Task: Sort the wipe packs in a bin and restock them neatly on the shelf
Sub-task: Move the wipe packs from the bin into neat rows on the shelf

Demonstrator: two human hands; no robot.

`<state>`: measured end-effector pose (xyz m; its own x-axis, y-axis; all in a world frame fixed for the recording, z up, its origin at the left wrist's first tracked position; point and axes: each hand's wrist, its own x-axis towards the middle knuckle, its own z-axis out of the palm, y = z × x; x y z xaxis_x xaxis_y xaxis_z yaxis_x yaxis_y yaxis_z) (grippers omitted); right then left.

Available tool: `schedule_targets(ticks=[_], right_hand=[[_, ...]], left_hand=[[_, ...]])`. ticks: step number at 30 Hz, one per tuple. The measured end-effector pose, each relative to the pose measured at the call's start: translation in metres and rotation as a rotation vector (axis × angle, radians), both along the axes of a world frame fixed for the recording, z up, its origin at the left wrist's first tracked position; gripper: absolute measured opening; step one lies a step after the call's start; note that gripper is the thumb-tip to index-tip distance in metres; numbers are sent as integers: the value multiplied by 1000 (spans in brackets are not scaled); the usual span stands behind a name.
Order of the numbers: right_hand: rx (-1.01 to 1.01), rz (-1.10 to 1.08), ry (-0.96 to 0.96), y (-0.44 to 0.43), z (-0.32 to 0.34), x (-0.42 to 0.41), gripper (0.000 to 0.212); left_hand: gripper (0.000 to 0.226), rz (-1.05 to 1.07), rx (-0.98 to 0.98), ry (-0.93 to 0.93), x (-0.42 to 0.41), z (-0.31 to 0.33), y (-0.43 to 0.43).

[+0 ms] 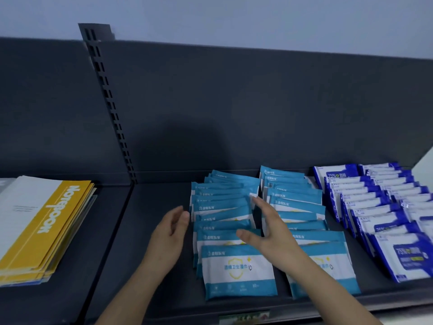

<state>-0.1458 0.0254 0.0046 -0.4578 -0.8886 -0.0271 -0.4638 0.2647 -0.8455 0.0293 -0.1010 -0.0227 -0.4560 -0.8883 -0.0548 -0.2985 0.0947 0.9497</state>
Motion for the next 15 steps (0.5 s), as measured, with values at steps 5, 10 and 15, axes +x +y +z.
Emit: schedule_targets(ticks=[5, 10, 15], right_hand=[[73, -51, -136, -23, 4, -4, 84], [64, -169, -347, -52, 6, -17, 93], [94, -270, -491, -77, 9, -36, 98]], left_hand=[[88, -166, 51, -62, -8, 5, 8], [89, -124, 104, -59, -25, 6, -16], [72, -165, 142, -18, -40, 5, -42]])
